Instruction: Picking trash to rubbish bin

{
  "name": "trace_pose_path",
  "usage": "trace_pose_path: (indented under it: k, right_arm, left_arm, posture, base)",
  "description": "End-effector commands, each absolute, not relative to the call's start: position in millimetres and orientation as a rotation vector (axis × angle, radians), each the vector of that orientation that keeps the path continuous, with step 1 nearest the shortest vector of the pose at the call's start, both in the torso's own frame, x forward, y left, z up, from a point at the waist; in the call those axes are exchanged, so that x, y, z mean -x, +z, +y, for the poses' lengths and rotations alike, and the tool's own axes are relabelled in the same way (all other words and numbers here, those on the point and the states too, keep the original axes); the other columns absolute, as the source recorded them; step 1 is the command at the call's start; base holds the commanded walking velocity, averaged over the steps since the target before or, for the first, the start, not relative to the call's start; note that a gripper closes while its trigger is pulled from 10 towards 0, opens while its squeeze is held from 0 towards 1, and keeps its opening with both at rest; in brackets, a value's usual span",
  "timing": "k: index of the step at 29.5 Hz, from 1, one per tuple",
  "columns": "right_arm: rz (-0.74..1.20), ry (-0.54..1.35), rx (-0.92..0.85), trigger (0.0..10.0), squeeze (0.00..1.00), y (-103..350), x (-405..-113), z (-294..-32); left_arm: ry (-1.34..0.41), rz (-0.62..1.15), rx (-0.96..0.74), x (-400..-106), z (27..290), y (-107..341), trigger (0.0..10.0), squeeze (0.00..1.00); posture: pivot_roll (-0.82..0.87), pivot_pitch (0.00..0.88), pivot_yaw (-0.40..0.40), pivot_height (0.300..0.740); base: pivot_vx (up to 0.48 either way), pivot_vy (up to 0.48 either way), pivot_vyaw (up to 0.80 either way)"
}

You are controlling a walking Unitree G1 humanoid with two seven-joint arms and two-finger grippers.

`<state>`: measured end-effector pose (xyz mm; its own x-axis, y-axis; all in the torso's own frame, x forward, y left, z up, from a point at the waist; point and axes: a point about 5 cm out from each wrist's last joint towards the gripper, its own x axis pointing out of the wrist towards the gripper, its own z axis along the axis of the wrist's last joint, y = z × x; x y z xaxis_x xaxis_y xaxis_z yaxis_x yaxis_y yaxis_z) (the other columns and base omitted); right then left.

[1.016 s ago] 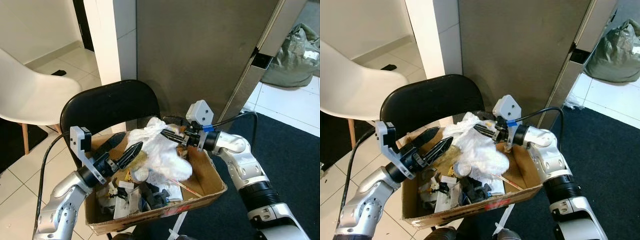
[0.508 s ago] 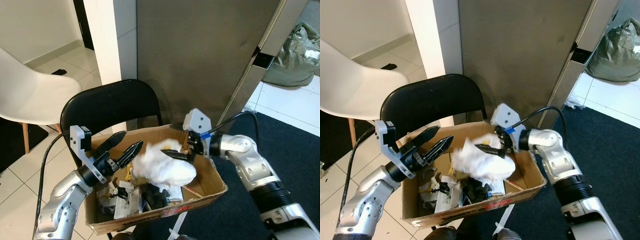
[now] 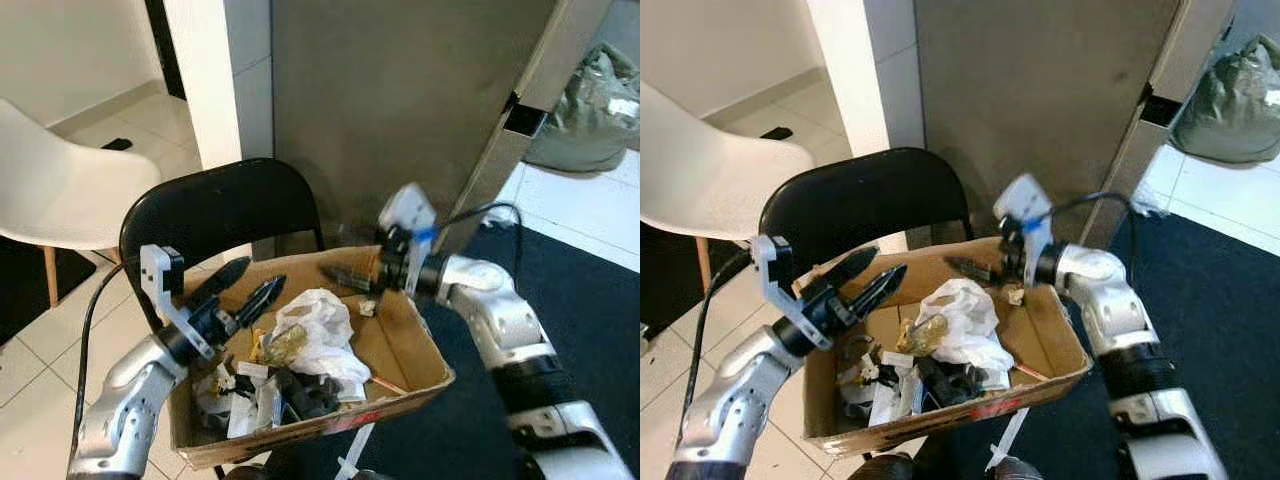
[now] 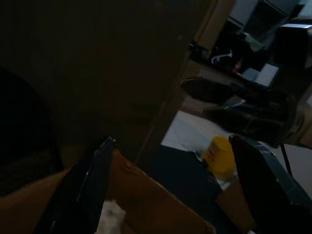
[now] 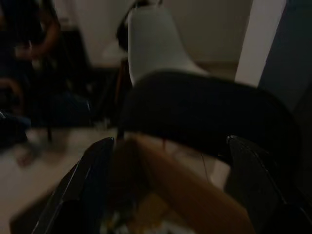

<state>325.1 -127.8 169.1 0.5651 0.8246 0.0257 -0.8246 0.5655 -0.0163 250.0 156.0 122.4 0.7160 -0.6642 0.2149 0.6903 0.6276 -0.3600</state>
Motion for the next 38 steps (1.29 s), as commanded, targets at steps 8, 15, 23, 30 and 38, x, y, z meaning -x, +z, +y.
trace_pose_path:
  k: [8, 15, 23, 30, 38]
  right_arm:
    - [-0.095, 0.812, -0.184, 10.0, 0.0, 159.8, -329.6, -127.0]
    - [-0.092, 0.67, -0.247, 10.0, 0.0, 149.3, -335.2, -136.9]
    - [-0.101, 0.537, -0.208, 10.0, 0.0, 144.9, -340.8, -146.7]
    - [-0.1, 0.491, -0.18, 10.0, 0.0, 141.1, -343.3, -150.3]
    - [-0.1, 0.48, -0.163, 10.0, 0.0, 139.2, -345.4, -149.4]
  left_arm:
    - [-0.651, -0.106, 0.392, -267.9, 154.2, 127.2, 10.0, 0.0]
    - [-0.624, -0.084, 0.39, -272.9, 136.1, 120.4, 10.0, 0.0]
    - [-0.548, -0.084, 0.376, -277.8, 140.5, 117.1, 10.0, 0.0]
    - [-0.488, -0.072, 0.318, -281.2, 145.1, 110.7, 10.0, 0.0]
    - [-0.497, -0.076, 0.318, -281.9, 143.2, 110.0, 10.0, 0.0]
  posture:
    - [0.05, 0.0, -0.015, 0.74]
    - [0.04, 0.0, -0.018, 0.74]
    - [0.04, 0.0, -0.021, 0.74]
    - [0.04, 0.0, -0.023, 0.74]
    - [0.04, 0.0, -0.023, 0.74]
  base:
    - [0.0, 0.0, 0.0]
    - [-0.041, 0.0, 0.0]
    - [-0.315, 0.0, 0.0]
    - [-0.321, 0.0, 0.0]
    - [-0.33, 0.0, 0.0]
